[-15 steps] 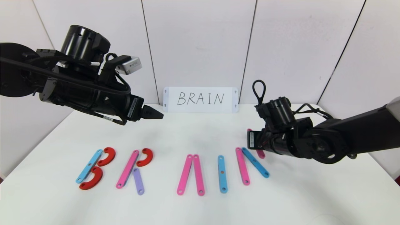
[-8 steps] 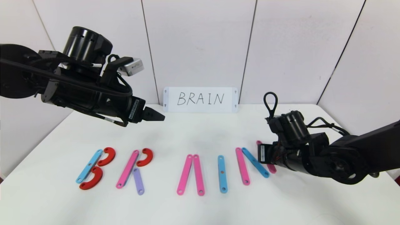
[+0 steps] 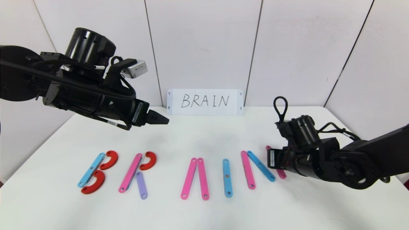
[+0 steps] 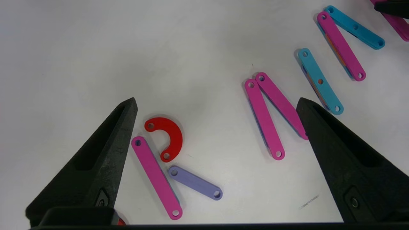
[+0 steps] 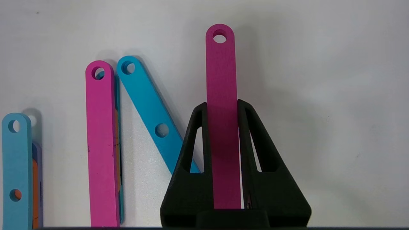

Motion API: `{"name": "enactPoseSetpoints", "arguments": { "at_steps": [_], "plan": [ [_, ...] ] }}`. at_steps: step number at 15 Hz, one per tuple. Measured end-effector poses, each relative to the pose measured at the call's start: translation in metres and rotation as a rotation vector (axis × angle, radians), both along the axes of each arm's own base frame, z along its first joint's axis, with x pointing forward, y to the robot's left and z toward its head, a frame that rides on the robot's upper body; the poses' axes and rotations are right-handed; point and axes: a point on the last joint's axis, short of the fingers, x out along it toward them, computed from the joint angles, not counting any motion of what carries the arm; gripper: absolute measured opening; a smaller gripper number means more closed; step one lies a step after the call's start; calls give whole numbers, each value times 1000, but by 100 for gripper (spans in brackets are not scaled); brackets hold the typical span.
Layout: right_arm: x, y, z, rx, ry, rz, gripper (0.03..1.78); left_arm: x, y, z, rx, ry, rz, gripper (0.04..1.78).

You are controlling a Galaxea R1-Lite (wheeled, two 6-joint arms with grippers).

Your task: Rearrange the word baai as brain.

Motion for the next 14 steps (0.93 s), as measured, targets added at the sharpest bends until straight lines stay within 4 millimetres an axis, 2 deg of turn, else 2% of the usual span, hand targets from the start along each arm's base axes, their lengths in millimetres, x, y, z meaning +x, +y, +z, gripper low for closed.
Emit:
{"name": "enactPoseSetpoints", "arguments": {
  "at_steps": [3, 5, 10, 12, 14],
  "plan": [
    [2, 0, -4, -4, 9, -4, 36, 0, -1, -1, 2, 2, -2, 174],
    [3, -1, -6, -6, 16, -7, 54, 0, -1, -1, 2, 3, -2, 174],
    [4, 0, -7, -8, 18, -8, 135, -1, -1, -1, 3, 4, -3, 174],
    [4, -1, -5, -5, 12, -10, 157, -1, -2, -1, 2, 4, -5, 174],
    [5, -2, 0, -2, -3, -11, 170, -1, -2, -1, 2, 4, -6, 174]
  ]
}}
